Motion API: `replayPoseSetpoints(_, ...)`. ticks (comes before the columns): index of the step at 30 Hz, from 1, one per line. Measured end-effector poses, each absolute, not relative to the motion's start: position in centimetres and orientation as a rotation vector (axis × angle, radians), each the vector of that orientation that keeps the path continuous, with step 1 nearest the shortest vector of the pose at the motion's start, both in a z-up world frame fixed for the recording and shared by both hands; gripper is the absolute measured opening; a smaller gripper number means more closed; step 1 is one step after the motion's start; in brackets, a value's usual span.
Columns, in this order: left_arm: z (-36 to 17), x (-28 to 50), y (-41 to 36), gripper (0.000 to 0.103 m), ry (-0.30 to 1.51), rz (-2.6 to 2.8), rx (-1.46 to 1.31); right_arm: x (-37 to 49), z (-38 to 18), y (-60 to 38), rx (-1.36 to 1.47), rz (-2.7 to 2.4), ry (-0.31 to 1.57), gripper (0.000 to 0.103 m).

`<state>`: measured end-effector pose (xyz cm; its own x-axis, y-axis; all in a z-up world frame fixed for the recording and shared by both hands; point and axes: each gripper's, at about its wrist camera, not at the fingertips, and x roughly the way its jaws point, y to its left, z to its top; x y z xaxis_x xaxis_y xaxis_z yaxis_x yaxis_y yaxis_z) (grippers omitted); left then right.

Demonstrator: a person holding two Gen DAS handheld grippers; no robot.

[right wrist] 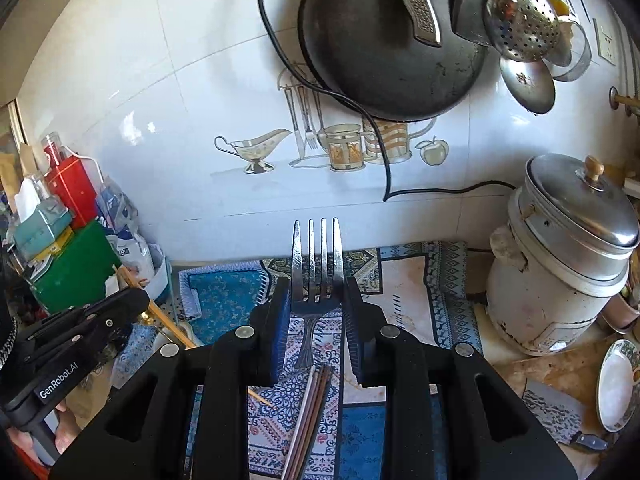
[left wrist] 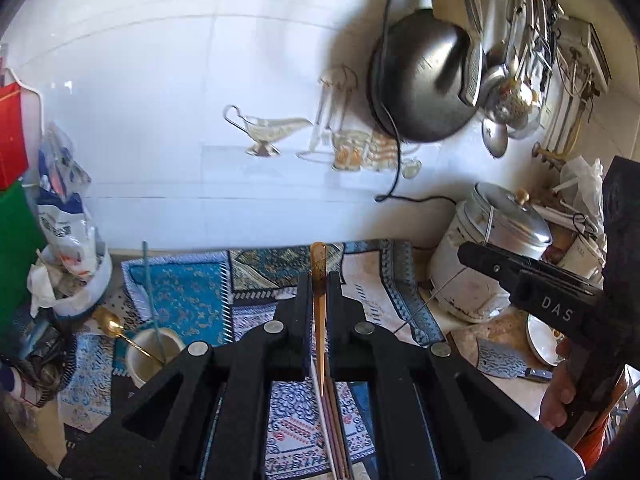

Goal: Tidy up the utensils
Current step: 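Lift the tan wooden chopstick with the left gripper while the right carries the fork toward the cup, then lower the wooden chopstick into the white cup with the left gripper while the right lowers the fork in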

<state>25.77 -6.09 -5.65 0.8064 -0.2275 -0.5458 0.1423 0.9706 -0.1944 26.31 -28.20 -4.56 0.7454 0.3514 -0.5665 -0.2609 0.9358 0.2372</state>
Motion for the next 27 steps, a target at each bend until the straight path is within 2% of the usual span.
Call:
replayPoseSetpoints(17, -3.1, 24.5, 6.8, 0.004, 0.518, 0.010, -0.209, 26.5, -4.0, -16.5, 0.087, 0.515, 0.644, 0.023)
replayPoseSetpoints(27, -5.8, 27.1, 11.1, 0.004, 0.580, 0.042, -0.218, 28.1, -6.3, -9.5, 0.084, 0.596, 0.715, 0.023)
